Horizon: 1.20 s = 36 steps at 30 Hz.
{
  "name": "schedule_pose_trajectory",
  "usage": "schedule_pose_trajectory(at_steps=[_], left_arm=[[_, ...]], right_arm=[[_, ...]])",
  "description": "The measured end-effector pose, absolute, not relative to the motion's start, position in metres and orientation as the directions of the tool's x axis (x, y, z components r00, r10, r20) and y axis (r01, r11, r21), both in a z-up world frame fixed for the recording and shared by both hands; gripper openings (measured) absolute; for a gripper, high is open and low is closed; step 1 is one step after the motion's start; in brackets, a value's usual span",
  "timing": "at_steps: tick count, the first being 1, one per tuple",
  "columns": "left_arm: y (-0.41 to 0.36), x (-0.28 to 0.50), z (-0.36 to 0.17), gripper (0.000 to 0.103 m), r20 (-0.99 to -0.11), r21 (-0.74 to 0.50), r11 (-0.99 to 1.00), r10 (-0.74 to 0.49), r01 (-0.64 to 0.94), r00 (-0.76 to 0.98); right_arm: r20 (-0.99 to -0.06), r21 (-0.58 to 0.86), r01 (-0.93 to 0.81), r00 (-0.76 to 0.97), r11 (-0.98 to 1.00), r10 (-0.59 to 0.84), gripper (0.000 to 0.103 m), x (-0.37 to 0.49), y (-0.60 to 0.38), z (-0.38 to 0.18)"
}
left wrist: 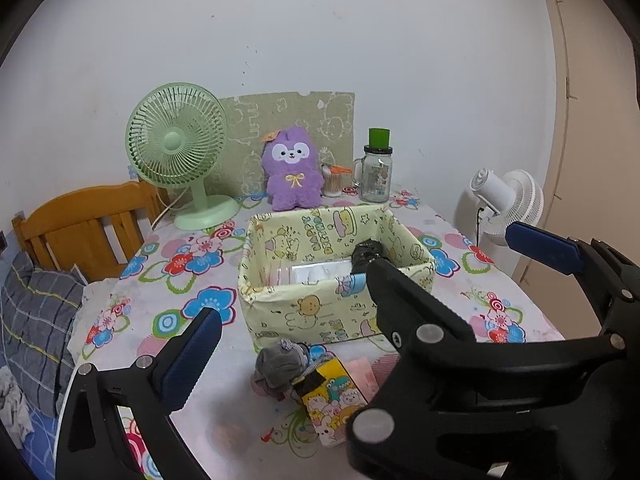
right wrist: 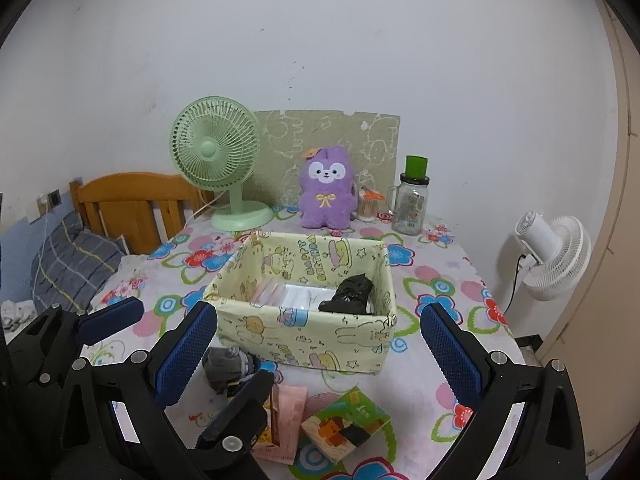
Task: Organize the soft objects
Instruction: 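Withdraw both tools from the box back toward the remaining items, then move the left tool to the yellow cartoon pouch while the right tool approaches the green tissue pack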
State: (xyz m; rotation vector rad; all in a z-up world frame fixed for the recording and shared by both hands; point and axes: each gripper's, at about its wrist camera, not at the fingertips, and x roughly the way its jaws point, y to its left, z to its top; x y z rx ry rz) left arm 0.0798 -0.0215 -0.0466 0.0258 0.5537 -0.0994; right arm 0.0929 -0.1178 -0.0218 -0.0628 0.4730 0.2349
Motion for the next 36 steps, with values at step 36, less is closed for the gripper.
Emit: schedule_pose_trajectory(at_steps=[36], left_arm=[[-0.034, 0.084, -0.104, 0.103, -0.593, -0.02, 0.989, -0.13, 0.148, 0.795]], right_arm=[[-0.517, -0.003, -0.225, 0.834, 0.974, 0.191, 0.103, 0.098, -0.127, -0.083]])
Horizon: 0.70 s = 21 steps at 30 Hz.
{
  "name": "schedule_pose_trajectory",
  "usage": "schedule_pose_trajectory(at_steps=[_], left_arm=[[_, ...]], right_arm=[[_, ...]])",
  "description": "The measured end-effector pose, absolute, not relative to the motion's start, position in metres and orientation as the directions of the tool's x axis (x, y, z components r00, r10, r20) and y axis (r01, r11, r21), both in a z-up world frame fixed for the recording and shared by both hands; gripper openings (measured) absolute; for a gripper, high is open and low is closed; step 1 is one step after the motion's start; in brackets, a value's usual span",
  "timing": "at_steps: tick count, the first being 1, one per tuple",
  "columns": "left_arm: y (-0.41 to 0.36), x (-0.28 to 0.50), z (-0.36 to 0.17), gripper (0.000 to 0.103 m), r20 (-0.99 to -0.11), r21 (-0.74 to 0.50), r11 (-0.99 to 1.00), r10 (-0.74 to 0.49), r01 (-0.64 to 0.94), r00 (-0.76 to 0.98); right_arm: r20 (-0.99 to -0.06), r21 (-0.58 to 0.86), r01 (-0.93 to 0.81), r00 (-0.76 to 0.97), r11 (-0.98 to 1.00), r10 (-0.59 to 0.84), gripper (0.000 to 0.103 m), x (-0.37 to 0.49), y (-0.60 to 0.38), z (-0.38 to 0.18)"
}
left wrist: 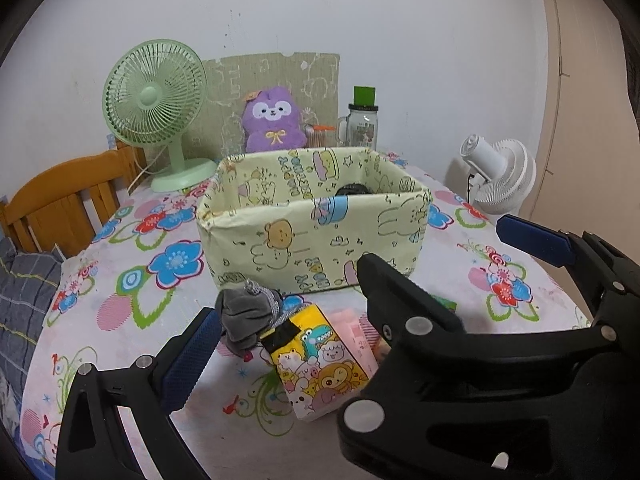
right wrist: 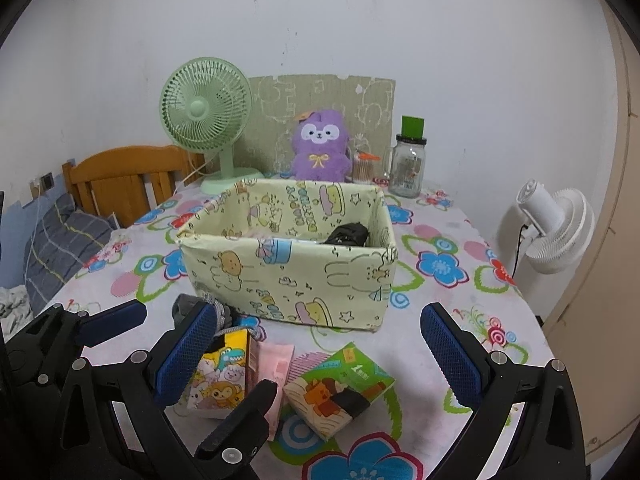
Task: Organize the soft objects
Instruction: 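Move the left tool to the yellow cartoon pouch while the right tool approaches the green tissue pack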
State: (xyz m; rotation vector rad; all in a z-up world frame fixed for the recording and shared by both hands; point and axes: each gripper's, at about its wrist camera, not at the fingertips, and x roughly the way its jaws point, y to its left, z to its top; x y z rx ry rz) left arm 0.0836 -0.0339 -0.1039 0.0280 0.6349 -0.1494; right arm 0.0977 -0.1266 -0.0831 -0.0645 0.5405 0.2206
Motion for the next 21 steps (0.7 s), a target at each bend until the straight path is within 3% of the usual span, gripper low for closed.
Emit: schedule_pose_trajectory(at_steps=[21], left_arm=[[-0.026, 0.102, -0.148, 0.103, -0.679, -0.098, 0.986, -0.168, 0.139, 0.715]], right_arm=[[-0.606, 0.036, -0.226, 0.77, 0.973, 0.201, 0.103, 0.112, -0.139, -0.124]])
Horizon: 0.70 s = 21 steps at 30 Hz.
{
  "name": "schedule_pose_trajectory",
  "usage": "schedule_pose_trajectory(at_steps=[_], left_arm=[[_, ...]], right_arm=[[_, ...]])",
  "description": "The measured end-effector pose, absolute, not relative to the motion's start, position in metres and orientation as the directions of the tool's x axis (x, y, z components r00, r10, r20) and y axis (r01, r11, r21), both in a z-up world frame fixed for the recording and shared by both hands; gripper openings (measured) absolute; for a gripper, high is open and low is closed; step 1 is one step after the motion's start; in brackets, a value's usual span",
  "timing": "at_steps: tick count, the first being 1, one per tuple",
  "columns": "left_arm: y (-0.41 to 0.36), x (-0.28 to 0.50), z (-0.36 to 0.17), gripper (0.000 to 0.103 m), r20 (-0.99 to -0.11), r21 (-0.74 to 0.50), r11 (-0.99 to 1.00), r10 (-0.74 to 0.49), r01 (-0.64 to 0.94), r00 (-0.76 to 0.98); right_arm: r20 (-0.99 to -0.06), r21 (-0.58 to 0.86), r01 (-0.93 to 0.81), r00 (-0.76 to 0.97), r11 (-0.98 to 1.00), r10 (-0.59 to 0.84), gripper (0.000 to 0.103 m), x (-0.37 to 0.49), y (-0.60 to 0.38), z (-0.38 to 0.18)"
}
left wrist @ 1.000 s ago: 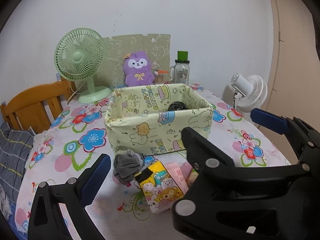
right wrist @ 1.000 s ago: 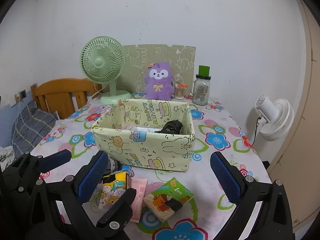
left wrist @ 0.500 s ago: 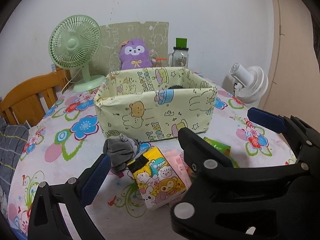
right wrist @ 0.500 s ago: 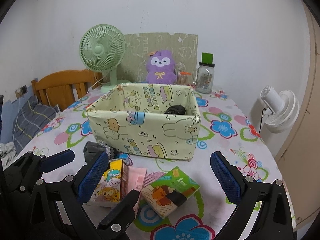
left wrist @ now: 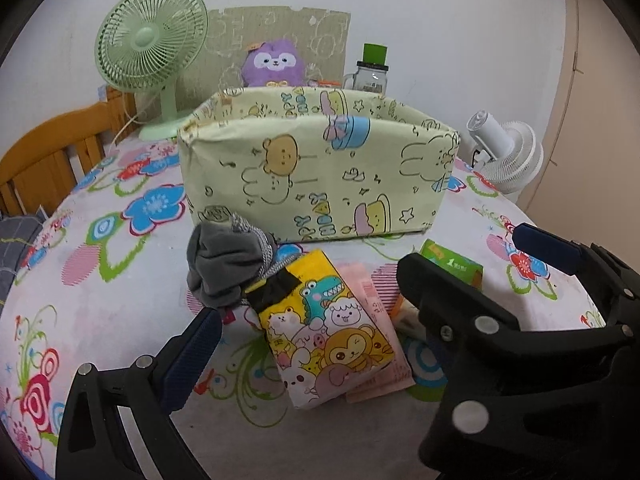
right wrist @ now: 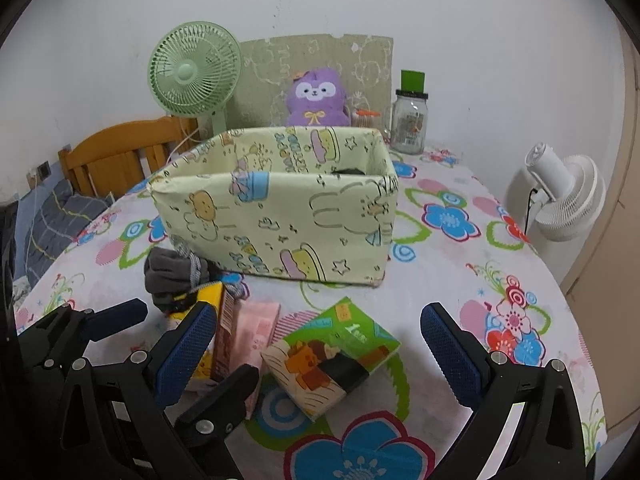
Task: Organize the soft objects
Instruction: 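Move the left tool to the yellow cartoon pouch while the right tool approaches the green tissue pack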
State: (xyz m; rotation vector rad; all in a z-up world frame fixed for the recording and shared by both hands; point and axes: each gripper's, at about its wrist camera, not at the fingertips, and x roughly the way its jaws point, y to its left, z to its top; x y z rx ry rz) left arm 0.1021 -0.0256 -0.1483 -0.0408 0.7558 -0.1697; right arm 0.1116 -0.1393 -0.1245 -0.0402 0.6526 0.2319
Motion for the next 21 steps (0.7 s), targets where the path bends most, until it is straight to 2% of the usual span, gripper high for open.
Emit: schedule_pose_trajectory(at_steps=[7, 13, 15, 17, 21], left_arm=[[-0.028, 0.107, -0.16, 0.103, -0.705, -0.106, 0.986, -0.167, 0.13, 0.689], [-0.029, 0.11, -0.162, 0.098, -0.714, -0.098, 0.988, -0.151, 0.117, 0.684], [-0.029, 0.111, -0.163, 0.093, -0.722, -0.091, 0.991, -0.133, 0.097, 0.679], [-0.028, 0.112, -0.164, 0.091, -0.726, -0.101, 0.99, -0.138, 0.094, 0.674], [-0.027, 0.113, -0.162, 0.08, -0.721, -0.11, 0.988, -0.152, 0.105, 0.677]], right_arm=[[-0.637, 0.046, -0.214, 0.746, 0.976, 0.194, 0.103, 0.118, -0.143, -0.137], [-0.659, 0.072, -0.213, 0.723, 0.974, 0.207, 0.103, 0.125, -0.145, -0.143], [-0.663, 0.072, -0.21, 0.721, 0.975, 0.204, 0.103, 0.126, -0.145, -0.144], [-0.666, 0.076, -0.211, 0.717, 0.975, 0.207, 0.103, 0.128, -0.145, -0.145], [-0.674, 0.103, -0.21, 0.704, 0.972, 0.223, 0.103, 0.131, -0.146, -0.147]])
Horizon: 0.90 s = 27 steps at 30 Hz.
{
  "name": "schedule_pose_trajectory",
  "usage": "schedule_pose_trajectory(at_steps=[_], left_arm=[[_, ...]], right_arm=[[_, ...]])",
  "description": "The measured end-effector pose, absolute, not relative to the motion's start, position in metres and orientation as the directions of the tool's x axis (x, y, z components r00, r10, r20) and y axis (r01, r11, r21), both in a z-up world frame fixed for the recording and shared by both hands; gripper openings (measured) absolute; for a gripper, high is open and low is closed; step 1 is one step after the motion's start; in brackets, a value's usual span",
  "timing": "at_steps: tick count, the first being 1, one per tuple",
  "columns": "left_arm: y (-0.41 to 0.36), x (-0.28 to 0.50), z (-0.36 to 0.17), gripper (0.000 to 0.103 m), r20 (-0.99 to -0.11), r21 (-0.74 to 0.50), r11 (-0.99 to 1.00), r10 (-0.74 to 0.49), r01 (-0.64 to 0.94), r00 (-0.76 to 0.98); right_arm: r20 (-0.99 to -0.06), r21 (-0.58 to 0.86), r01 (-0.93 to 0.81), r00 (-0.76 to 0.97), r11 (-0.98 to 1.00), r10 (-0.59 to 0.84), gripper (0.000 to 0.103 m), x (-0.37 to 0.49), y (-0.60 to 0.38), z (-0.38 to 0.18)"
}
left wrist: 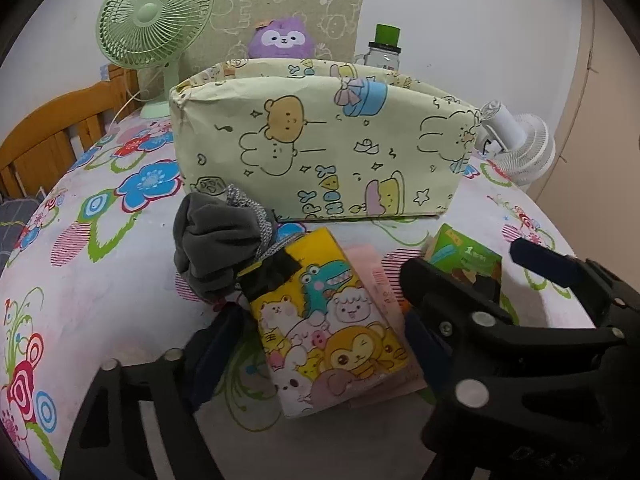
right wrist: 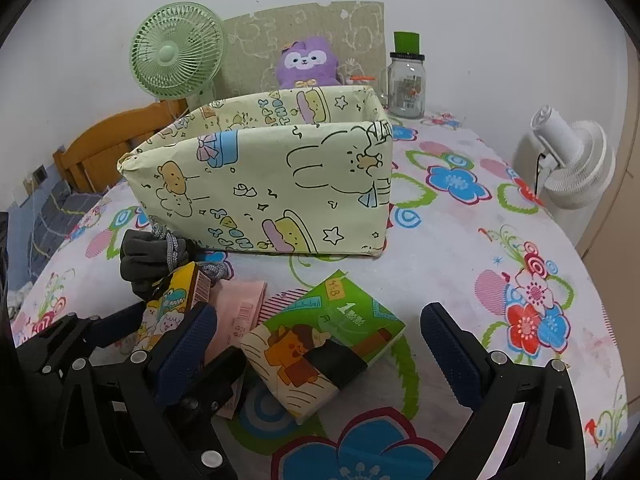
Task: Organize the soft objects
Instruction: 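Move the left tool to the yellow cartoon pouch while the right tool approaches the green tissue pack, then grasp the yellow cartoon pouch with the left tool while the right tool grasps the green tissue pack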
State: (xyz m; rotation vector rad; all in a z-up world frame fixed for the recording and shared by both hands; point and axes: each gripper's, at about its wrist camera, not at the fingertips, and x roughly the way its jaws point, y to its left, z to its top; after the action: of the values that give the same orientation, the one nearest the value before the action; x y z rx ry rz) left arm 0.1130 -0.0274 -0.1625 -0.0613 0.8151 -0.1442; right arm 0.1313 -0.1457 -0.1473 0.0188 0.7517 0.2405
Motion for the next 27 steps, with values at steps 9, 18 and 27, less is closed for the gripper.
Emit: schedule_pose_trajectory(at_steps=[9, 18, 27], left_arm=[[-0.031, 0.111, -0.157, 0.054, -0.711, -0.106, 0.985, -0.171, 0.137, 0.682], [-0.029, 0.112, -0.157, 0.052, -0.71, -0.125, 0.982, -0.187, 0.14, 0.678], [-0.031, 0.109, -0.157, 0.049, -0.711, -0.104, 0.984, -0.173, 0.142, 0.681]], right_arm=[[-0.699, 0.117, -0.19, 0.681, 0.975, 0.217, 0.103, 0.14, -0.146, -0.152], [-0.724, 0.112, -0.156, 0.664, 0.981, 0.188, 0.103, 0.148, -0.145, -0.156], [-0.731, 0.106, -0.16, 0.656, 0.981, 0.186, 0.096, 0.148, -0.145, -0.158]])
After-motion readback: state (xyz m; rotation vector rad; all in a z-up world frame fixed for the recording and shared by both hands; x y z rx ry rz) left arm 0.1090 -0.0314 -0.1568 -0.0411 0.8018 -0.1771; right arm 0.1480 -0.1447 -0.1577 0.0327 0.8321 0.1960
